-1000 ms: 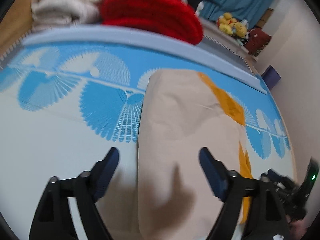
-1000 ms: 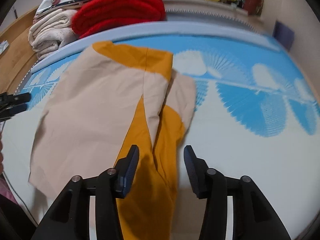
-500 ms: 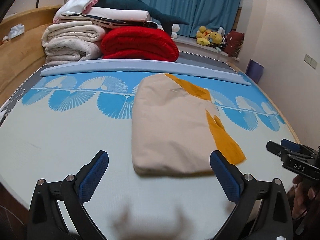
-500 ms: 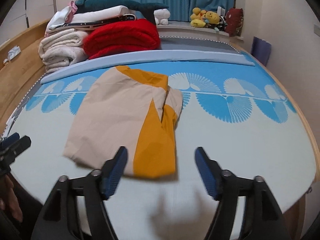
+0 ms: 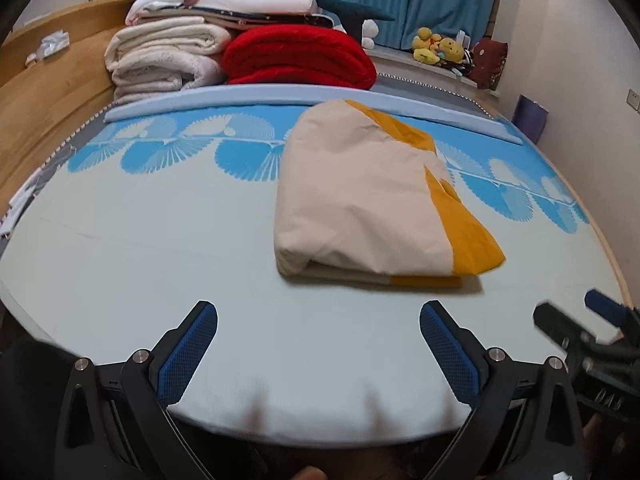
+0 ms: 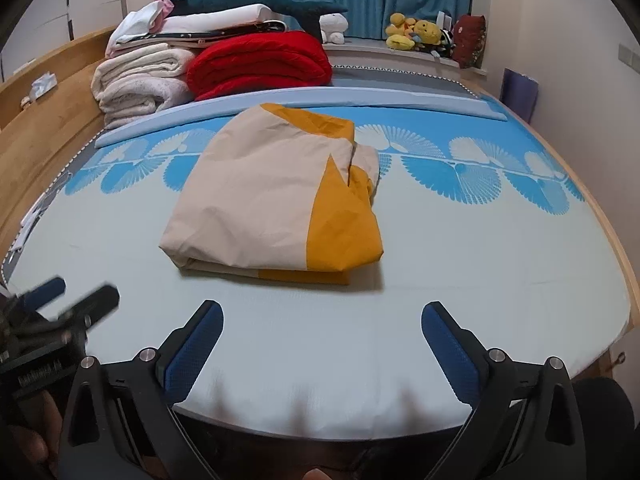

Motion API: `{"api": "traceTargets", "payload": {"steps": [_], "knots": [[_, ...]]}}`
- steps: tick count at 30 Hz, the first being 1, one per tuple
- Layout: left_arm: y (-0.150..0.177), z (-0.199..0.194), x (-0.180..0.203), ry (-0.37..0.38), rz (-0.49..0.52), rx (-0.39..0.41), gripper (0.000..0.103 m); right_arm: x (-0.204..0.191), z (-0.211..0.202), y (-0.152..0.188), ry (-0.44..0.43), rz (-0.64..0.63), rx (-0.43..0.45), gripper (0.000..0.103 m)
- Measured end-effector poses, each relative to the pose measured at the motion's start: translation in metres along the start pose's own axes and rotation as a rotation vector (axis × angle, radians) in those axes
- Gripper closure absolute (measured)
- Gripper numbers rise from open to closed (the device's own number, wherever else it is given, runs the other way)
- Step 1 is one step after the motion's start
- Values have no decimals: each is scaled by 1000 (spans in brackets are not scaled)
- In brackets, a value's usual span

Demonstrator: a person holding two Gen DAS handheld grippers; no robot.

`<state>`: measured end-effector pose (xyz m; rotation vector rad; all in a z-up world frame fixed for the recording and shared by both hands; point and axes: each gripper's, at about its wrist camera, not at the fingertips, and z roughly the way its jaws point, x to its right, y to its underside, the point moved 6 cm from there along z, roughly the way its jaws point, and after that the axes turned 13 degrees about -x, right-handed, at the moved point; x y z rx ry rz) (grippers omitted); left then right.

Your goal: Fold large clothes

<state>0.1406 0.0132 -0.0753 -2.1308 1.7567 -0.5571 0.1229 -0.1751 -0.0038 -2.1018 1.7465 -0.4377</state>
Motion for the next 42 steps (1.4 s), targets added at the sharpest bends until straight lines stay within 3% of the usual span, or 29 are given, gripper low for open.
{"api": "traceTargets", "payload": {"steps": [15, 42], "knots": [[-5, 23, 8, 10, 10, -25, 2, -9, 29, -12, 15, -31, 15, 4], [-4, 23, 20, 30, 49, -21, 2, 2, 33, -15, 28, -17, 11, 4]]}}
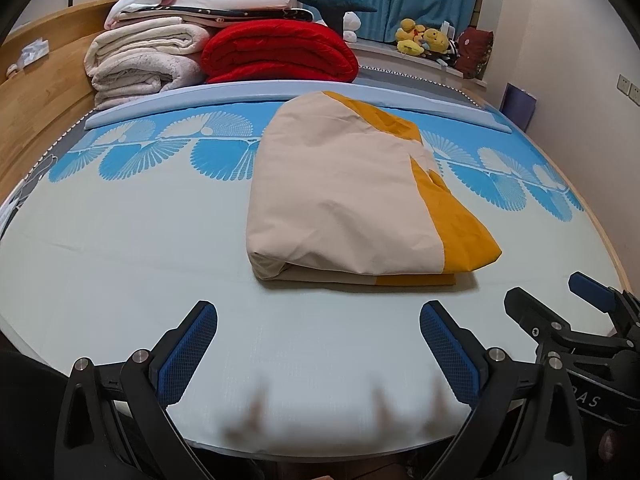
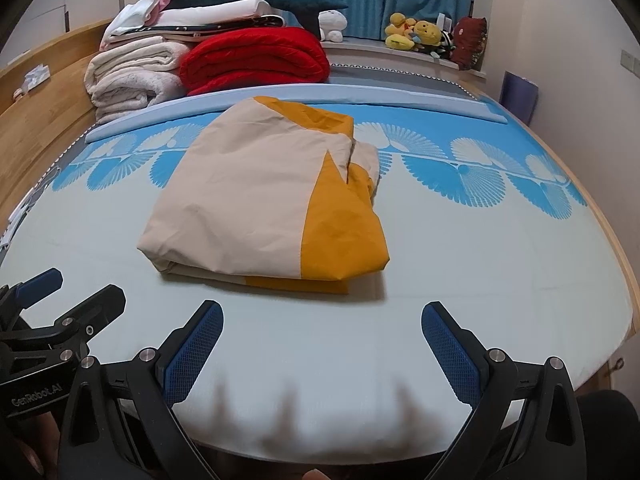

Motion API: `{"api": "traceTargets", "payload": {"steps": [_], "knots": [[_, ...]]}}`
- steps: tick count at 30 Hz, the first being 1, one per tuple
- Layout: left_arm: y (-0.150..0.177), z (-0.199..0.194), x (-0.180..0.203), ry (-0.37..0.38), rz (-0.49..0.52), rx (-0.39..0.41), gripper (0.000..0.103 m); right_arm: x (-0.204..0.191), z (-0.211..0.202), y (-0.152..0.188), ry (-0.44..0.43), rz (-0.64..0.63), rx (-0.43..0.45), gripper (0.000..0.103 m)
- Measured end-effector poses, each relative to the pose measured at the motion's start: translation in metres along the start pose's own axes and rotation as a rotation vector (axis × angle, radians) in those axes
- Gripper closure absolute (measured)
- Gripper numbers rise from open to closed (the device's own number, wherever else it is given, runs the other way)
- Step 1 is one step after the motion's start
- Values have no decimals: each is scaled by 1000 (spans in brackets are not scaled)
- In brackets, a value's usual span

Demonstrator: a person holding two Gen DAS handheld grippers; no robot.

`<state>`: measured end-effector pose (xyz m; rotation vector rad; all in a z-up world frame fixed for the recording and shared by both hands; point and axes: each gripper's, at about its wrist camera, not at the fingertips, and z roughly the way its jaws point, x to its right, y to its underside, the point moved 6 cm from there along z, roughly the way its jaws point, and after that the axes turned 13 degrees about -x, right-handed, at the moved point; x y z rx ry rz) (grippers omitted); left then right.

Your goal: Fold large clothes

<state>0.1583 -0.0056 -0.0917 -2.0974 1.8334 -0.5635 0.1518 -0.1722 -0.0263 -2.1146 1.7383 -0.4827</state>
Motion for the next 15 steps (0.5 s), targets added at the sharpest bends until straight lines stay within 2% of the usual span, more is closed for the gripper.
{"api": "traceTargets", "payload": {"steps": [15], "knots": [[-1, -2, 2, 10, -2, 0, 2, 0, 0, 0, 0, 0, 0, 4]]}}
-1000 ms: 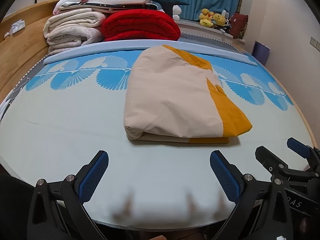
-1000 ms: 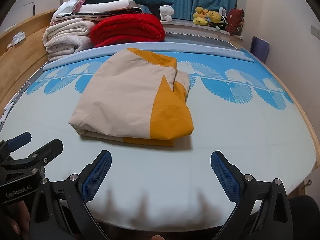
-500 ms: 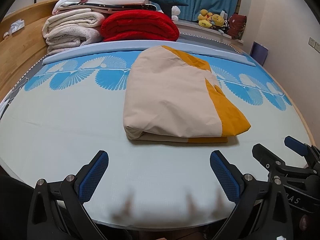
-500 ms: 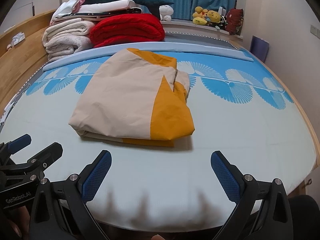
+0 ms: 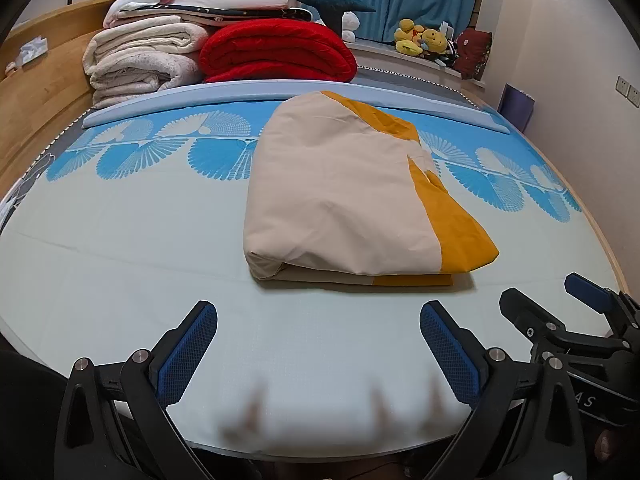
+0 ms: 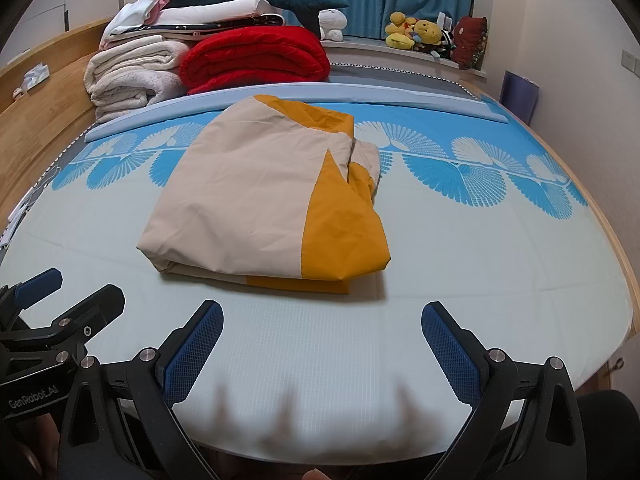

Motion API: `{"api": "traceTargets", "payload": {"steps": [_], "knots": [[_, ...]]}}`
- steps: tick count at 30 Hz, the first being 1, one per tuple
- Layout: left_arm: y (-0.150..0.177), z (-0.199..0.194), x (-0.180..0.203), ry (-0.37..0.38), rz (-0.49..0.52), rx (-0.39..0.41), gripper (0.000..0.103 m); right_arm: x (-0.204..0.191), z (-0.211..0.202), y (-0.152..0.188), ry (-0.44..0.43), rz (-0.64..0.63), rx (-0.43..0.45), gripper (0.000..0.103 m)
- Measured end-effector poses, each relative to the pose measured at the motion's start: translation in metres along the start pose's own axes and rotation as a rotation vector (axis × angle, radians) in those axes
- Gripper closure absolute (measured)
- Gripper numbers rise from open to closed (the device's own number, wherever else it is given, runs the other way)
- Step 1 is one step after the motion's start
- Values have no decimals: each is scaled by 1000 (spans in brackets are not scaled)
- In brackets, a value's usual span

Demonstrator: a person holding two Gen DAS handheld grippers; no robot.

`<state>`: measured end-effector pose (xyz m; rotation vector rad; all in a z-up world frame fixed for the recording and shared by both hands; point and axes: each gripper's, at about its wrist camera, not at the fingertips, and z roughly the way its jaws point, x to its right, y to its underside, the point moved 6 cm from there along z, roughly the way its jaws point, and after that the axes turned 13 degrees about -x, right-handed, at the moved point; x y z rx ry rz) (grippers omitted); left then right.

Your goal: Fold large clothes

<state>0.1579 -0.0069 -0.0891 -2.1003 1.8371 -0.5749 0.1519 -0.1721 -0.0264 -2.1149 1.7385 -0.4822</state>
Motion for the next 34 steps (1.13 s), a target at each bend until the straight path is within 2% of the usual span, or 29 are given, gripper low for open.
{"api": "traceTargets", "payload": {"steps": [34], "knots": [[1, 0, 3, 4, -1, 4, 2, 0, 0, 0, 0, 0, 0, 4]]}}
